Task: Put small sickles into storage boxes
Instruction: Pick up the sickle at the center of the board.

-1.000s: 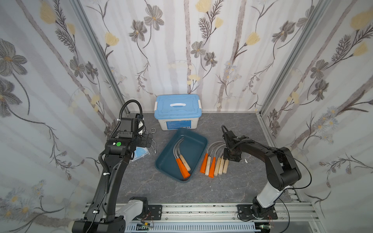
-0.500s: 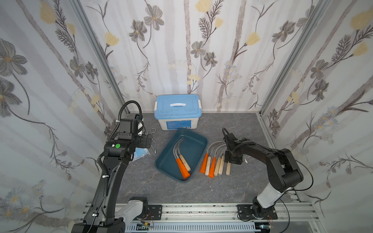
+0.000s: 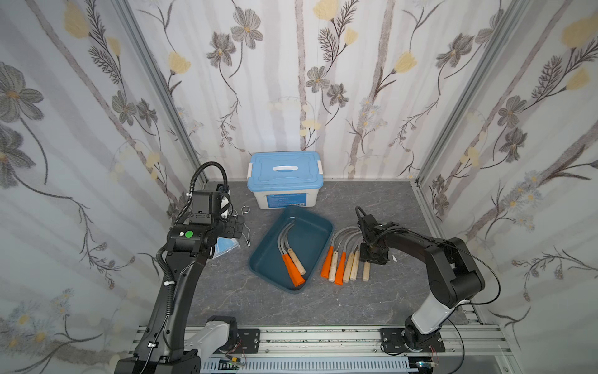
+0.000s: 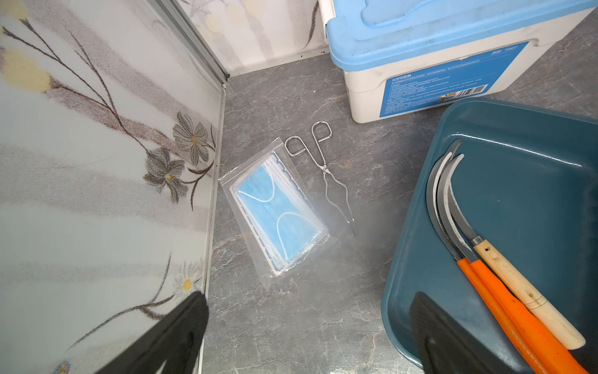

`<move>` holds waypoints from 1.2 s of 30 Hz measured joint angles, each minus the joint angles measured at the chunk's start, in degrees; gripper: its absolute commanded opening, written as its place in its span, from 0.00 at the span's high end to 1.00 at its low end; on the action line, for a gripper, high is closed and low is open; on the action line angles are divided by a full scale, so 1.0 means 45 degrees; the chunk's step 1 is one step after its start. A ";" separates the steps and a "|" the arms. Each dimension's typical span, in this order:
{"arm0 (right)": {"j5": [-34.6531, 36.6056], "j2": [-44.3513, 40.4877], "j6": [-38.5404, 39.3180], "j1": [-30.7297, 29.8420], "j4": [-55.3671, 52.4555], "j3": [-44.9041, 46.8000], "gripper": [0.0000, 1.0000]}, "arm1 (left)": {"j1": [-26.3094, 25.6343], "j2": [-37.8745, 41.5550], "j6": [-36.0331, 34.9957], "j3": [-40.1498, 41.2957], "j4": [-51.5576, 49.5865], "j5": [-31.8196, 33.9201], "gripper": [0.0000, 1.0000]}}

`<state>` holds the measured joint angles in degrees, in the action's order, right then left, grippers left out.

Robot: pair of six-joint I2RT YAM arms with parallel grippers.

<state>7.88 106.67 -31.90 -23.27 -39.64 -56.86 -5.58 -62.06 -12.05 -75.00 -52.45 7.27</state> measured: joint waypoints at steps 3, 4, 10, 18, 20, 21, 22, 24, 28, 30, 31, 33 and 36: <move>-0.0034 0.0005 -0.0005 -0.0010 0.0000 0.0005 0.51 | 0.0000 0.0024 0.0000 0.0053 -0.0005 0.0000 0.00; -0.0034 0.0015 -0.0005 -0.0010 0.0000 0.0005 0.51 | 0.0000 0.0029 0.0000 0.0068 -0.0005 0.0000 0.00; -0.0073 0.0034 -0.0053 -0.0049 0.0029 0.0005 0.54 | 0.0000 0.0073 -0.0058 0.0126 0.0000 0.0000 0.00; -0.0073 0.0049 -0.0092 -0.0092 0.0034 0.0005 0.65 | 0.0000 0.0078 -0.0151 0.0146 0.0000 -0.0010 0.00; -0.0078 0.0058 -0.0097 -0.0107 0.0049 0.0005 0.71 | 0.0000 0.0073 -0.0209 0.0146 0.0000 -0.0010 0.00; -0.0087 0.0078 -0.0097 -0.0112 0.0049 0.0005 0.75 | 0.0000 0.0068 -0.0233 0.0146 0.0000 -0.0010 0.00; -0.0097 0.0083 -0.0107 -0.0112 0.0058 0.0005 0.78 | 0.0000 0.0068 -0.0233 0.0146 0.0000 -0.0010 0.00; -0.0102 0.0083 -0.0097 -0.0112 0.0053 0.0005 0.81 | 0.0000 0.0068 -0.0253 0.0121 -0.0015 -0.0015 0.00; -0.0165 0.0112 -0.0092 -0.0112 0.0068 0.0000 0.87 | 0.0000 0.0068 -0.0296 0.0083 -0.0019 -0.0015 0.00; -0.0180 0.0112 -0.0092 -0.0112 0.0073 0.0000 0.90 | 0.0000 0.0068 -0.0325 0.0063 -0.0019 -0.0015 0.00; -0.0185 0.0112 -0.0092 -0.0112 0.0073 0.0000 0.92 | 0.0000 0.0068 -0.0325 0.0049 -0.0019 -0.0015 0.00; -0.0209 0.0097 -0.0087 -0.0112 0.0073 0.0000 0.96 | 0.0000 0.0068 -0.0330 0.0019 -0.0019 -0.0015 0.00; -0.0248 0.0049 -0.0087 -0.0112 0.0058 0.0000 1.00 | 0.0000 0.0058 -0.0335 -0.0024 -0.0019 -0.0015 0.00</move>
<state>6.76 106.89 -32.29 -23.77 -39.38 -56.86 -5.58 -61.80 -13.56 -75.11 -52.53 7.20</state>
